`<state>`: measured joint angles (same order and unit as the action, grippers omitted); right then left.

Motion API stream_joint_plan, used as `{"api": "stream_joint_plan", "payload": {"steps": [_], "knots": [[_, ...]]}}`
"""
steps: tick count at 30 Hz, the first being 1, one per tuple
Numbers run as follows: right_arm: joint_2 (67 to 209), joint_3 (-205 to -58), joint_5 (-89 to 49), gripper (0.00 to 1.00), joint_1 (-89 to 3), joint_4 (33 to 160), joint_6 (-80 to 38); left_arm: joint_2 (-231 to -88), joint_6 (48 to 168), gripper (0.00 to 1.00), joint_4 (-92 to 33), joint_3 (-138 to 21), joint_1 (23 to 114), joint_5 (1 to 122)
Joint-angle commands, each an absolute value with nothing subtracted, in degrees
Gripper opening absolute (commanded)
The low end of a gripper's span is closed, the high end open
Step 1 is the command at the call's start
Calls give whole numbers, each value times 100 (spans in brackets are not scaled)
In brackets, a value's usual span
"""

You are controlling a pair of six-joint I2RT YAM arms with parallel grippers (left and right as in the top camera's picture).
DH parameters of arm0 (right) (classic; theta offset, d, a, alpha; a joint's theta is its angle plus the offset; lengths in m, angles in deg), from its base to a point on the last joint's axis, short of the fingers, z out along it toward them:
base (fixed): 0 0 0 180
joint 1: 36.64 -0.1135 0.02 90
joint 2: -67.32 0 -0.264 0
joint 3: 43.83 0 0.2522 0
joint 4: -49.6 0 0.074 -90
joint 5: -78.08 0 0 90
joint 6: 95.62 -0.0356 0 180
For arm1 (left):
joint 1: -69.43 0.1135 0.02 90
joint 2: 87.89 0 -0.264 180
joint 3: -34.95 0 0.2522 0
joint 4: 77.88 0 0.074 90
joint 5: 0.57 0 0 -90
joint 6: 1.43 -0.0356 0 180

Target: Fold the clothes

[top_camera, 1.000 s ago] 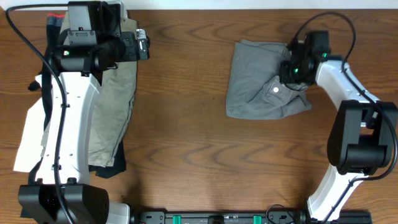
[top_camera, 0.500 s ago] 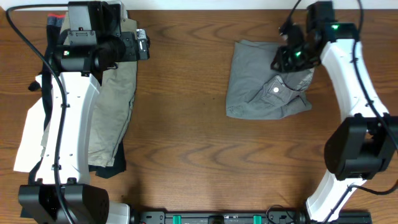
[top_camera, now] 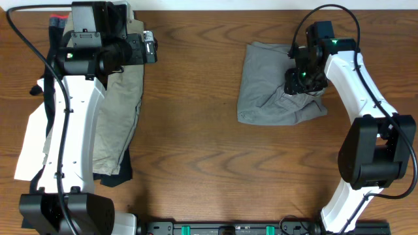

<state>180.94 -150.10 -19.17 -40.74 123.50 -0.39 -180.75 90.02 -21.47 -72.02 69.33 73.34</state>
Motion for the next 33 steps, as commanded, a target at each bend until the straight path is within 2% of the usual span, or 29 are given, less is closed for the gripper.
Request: {"api": "stream_joint_plan", "payload": {"steps": [1, 4, 7, 8, 9, 11, 12, 25, 33], "knots": [[18090, -14966, -1779, 46, -4048, 12313, -85, -18130, 8965, 98, -2131, -7163, 6952, 7386], [18090, -14875, -1792, 45, -4057, 12226, -54, -18130, 8965, 98, -2131, -7163, 6952, 7386], [18090, -14724, -1801, 36, -4057, 12084, 29, -18130, 8965, 98, -2131, -7163, 6952, 7386], [18090, -14673, -1816, 30, -4059, 12053, 77, -18130, 8965, 98, -2131, -7163, 6952, 7386], [18090, -14660, -1818, 17, -4057, 12062, 95, -18130, 8965, 98, -2131, -7163, 6952, 7386], [18088, -14663, -1821, 4, -4057, 12105, 95, -18130, 8965, 98, -2131, -7163, 6952, 7386], [18061, -14676, -1816, 1, -4041, 12151, 101, -18130, 8965, 98, -2131, -7163, 6952, 7386], [17563, -14936, -2037, 1, -3292, 13410, -500, -18130, 8965, 98, -2129, -7163, 6952, 7386], [17773, -14059, -2030, 1, -3095, 13214, -843, -18130, 8965, 98, -2129, -7163, 6952, 7388]]}}
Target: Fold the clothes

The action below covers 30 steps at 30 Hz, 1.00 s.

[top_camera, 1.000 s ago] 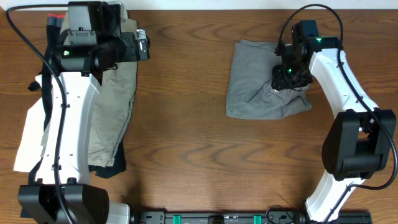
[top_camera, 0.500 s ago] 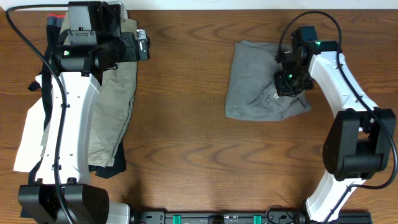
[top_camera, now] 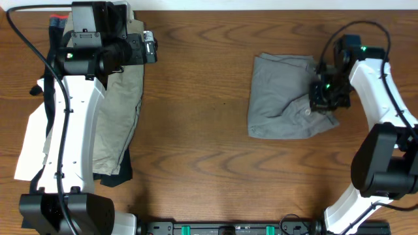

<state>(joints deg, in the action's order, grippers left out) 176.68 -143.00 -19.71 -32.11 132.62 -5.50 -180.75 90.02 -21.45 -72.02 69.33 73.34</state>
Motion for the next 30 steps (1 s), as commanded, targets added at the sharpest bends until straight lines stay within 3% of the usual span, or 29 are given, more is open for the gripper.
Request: {"api": "stream_joint_plan", "payload": {"steps": [1, 7, 10, 13, 16, 22, 23, 24, 26, 30], "knots": [[17773, -13970, -2030, 1, -3019, 13146, -867, -18130, 8965, 98, -2129, -7163, 6952, 7386], [17773, -13812, -2207, 2, -2490, 13041, -821, -18136, 8965, 98, -2129, -7163, 6952, 7386], [17751, -13876, -2955, 23, -2275, 13041, -426, -18149, 8965, 98, -2131, -7163, 6952, 7388], [17692, -13965, -3534, 36, -2120, 13037, -85, -18149, 8965, 98, -2131, -7163, 6952, 7388], [17648, -14079, -3910, 58, -2031, 13041, 294, -18149, 8965, 98, -2129, -7163, 6952, 7388], [17644, -14182, -3869, 65, -1886, 12766, 324, -18149, 8965, 98, -2129, -7163, 6952, 7386], [17644, -14182, -3823, 69, -1851, 12687, 324, -18149, 8965, 98, -2129, -7163, 6952, 7386], [17644, -14179, -3646, 84, -1816, 12543, 287, -18149, 8965, 98, -2129, -7163, 6952, 7386], [17646, -14160, -3060, 94, -1808, 12226, 84, -18149, 8965, 98, -2131, -7163, 6952, 7386], [17663, -14114, -2747, 96, -1812, 11762, -141, -18151, 8967, 98, -2129, -7163, 6952, 7386]]}}
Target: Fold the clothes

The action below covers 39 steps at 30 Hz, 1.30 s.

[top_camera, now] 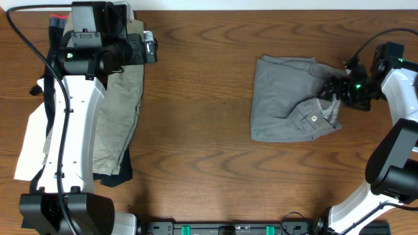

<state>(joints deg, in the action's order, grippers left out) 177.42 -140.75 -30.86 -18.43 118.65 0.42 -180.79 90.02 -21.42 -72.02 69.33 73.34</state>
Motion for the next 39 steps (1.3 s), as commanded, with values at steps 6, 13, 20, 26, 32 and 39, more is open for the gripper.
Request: {"api": "stream_joint_plan", "payload": {"steps": [6, 13, 20, 26, 32, 39], "knots": [[17801, -14103, -2881, 78, -1884, 11528, -194, -18156, 8965, 98, -2110, -7163, 6952, 7386], [18293, -14099, -2955, 64, -1884, 11393, -222, -18156, 8965, 98, -2064, -7163, 6952, 7386], [18743, -14099, -3366, 50, -1943, 11347, -240, -18156, 8970, 98, -1998, -7163, 6950, 7384], [19049, -14099, -3672, 23, -2092, 11301, -249, -18156, 8967, 98, -1989, -7163, 6950, 7384], [19119, -14099, -3648, 1, -2103, 10923, -762, -18156, 8970, 98, -1957, -7163, 6950, 7384], [19119, -14099, -3552, 1, -1733, 9181, -2209, -18175, 8967, 98, -1963, -7163, 6950, 7386]]}}
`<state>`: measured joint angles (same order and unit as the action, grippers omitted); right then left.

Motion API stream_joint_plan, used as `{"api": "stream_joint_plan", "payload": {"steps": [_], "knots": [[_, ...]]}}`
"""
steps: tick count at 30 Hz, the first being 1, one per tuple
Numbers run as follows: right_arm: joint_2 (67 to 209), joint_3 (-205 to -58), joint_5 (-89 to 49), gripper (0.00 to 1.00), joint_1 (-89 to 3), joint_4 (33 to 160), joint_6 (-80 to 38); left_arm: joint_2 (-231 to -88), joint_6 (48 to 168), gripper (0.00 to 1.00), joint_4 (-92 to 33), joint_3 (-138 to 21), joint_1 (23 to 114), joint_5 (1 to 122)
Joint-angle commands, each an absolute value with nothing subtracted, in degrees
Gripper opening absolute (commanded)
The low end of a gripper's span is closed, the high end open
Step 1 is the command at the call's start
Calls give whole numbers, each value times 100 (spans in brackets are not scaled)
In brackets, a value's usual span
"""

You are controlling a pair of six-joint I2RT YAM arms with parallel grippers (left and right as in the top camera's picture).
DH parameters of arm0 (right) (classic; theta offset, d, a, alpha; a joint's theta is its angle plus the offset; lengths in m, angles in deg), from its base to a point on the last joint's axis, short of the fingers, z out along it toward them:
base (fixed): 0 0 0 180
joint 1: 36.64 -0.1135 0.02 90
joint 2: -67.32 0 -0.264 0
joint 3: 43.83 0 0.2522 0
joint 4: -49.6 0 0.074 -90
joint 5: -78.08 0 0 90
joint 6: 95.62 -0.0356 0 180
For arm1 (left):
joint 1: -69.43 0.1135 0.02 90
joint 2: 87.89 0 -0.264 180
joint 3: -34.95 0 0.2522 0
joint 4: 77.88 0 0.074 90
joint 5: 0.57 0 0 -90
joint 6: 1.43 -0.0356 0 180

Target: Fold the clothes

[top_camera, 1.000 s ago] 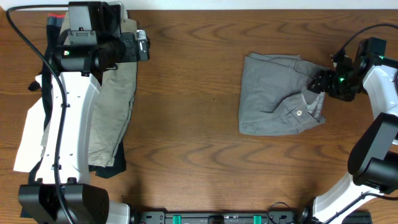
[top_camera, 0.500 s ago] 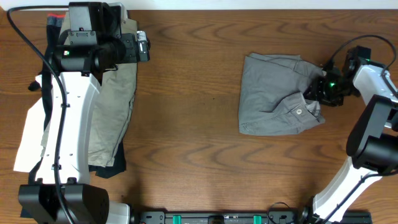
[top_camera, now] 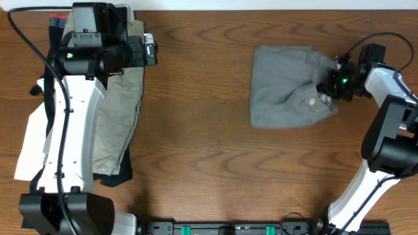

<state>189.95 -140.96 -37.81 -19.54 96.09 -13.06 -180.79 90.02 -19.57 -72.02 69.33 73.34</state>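
Observation:
A folded grey garment lies on the wooden table at the right, its right edge bunched and a small button showing. My right gripper is at that right edge, shut on the bunched cloth. Over the clothes pile at the far left hangs my left gripper; its fingers point right and are too small to tell if they are open or shut.
At the left lies a pile of clothes: a long khaki garment on top, dark cloth beneath it, white cloth under the left arm. A black rail runs along the near edge.
The right gripper has shifted a little toward the far edge and slightly left. The grey garment has moved with it toward the far edge, and its right side is more bunched. The left arm is unchanged.
The right gripper was on the grey garment's right part near the table's middle right. Then both stood further right, then further right again with the garment spread flatter. Now the garment lies nearer the far edge. The left arm has stayed over the pile throughout.

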Motion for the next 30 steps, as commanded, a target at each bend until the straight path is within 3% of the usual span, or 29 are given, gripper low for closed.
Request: {"api": "stream_joint_plan", "payload": {"steps": [1, 6, 12, 23, 30], "knots": [[19119, -14099, -3442, 1, -1685, 8897, -2450, -18186, 8967, 98, -1961, -7163, 6952, 7386], [19119, -14099, -2135, 1, -1486, 7808, -4089, -18230, 8974, 98, -1963, -7163, 6950, 7384], [19121, -14099, -533, 2, -1165, 7966, -5986, -18230, 8994, 98, -1961, -7163, 6950, 7386], [19121, -13856, -293, 1, -807, 8027, -8742, -18230, 8996, 98, -1987, -7163, 6950, 7386], [19121, -13747, -291, 2, -885, 7343, -8366, -18230, 9011, 98, -2031, -7163, 6950, 7386]]}}
